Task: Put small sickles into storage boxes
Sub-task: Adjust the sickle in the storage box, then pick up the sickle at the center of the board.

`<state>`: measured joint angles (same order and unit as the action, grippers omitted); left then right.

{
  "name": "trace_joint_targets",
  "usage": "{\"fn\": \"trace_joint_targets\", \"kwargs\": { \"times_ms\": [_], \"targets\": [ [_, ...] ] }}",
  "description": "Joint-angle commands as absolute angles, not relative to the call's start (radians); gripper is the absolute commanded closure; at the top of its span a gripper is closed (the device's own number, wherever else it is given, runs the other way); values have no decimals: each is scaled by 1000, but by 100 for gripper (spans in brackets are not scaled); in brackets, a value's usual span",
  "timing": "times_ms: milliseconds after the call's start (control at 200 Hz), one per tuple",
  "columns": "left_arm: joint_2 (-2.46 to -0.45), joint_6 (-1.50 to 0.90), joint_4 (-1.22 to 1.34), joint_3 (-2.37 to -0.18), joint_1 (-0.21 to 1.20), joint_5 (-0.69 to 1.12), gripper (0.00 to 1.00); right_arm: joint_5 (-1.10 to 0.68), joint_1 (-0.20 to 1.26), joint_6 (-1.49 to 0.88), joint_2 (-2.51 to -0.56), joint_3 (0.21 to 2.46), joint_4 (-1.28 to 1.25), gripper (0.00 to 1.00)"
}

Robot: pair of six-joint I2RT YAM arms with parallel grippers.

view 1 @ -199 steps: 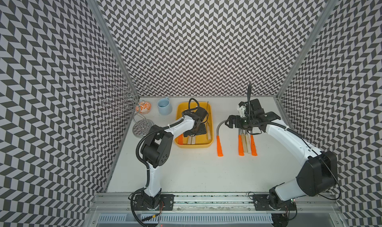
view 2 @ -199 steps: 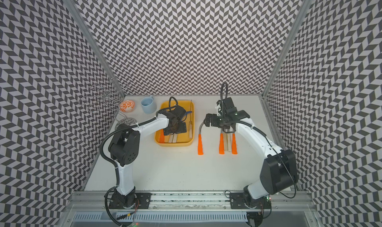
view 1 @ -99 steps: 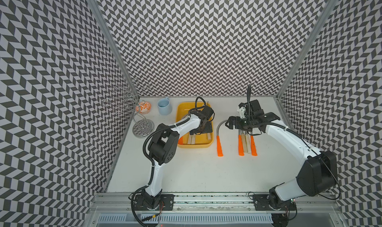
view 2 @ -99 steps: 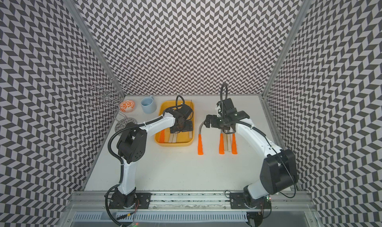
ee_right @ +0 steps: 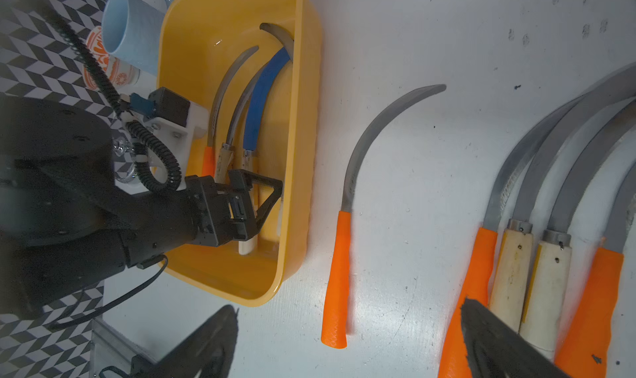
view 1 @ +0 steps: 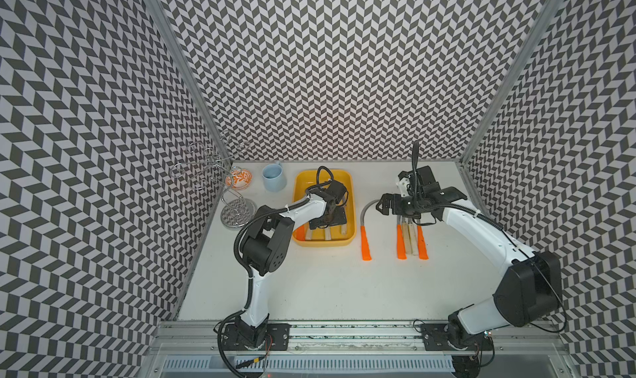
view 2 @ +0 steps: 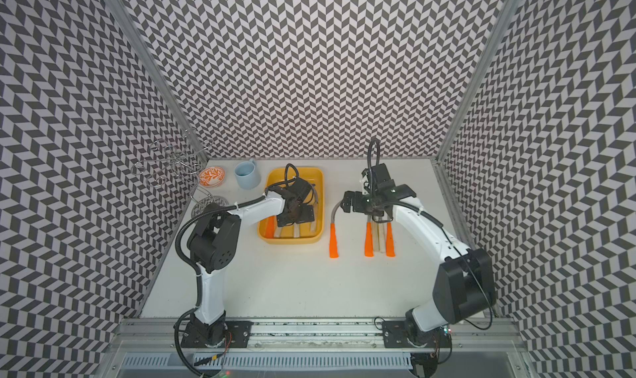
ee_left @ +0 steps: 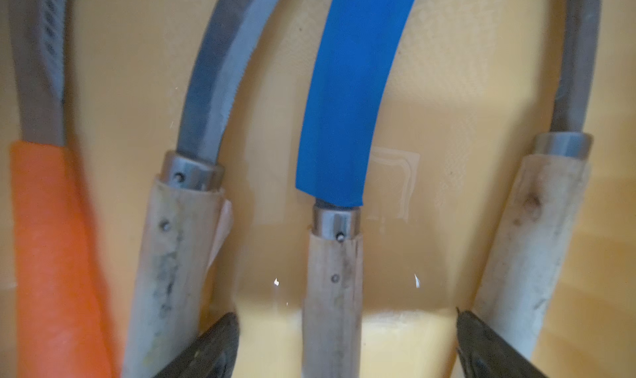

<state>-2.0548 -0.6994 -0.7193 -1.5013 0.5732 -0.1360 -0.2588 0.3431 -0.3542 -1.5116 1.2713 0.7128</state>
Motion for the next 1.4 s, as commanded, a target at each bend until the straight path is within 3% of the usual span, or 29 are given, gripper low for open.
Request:
{"fn": "trace_joint_targets", "kwargs": {
  "times_ms": [0,426,926,1062,1167,1337,1397],
  "targets": [
    [-2016,-698,-750,-1518,569,-150,2,-255,337,-334,-1505,1300,707,0],
    [-1795,-652,-880,-1607,575,-102,0,-162,341,-361,-1519,1218,695,0],
    [-1307,-579,-430,-1026,617,429,0,-55,341,-427,-1503,1026,693,0],
    [-1193,-643,-256,-846,618,548,0,-41,349,-456,-1487,970,685,7],
    [-1143,-666,-219,-781,625,574,0,-37,360,-475,-1479,932,677,18],
    [-1098,-653,-253,-773,643,531,0,-23,362,-480,-1477,906,667,48],
    [-1087,-657,-259,-776,644,512,0,-20,366,-482,-1481,903,668,52]
  ]
}}
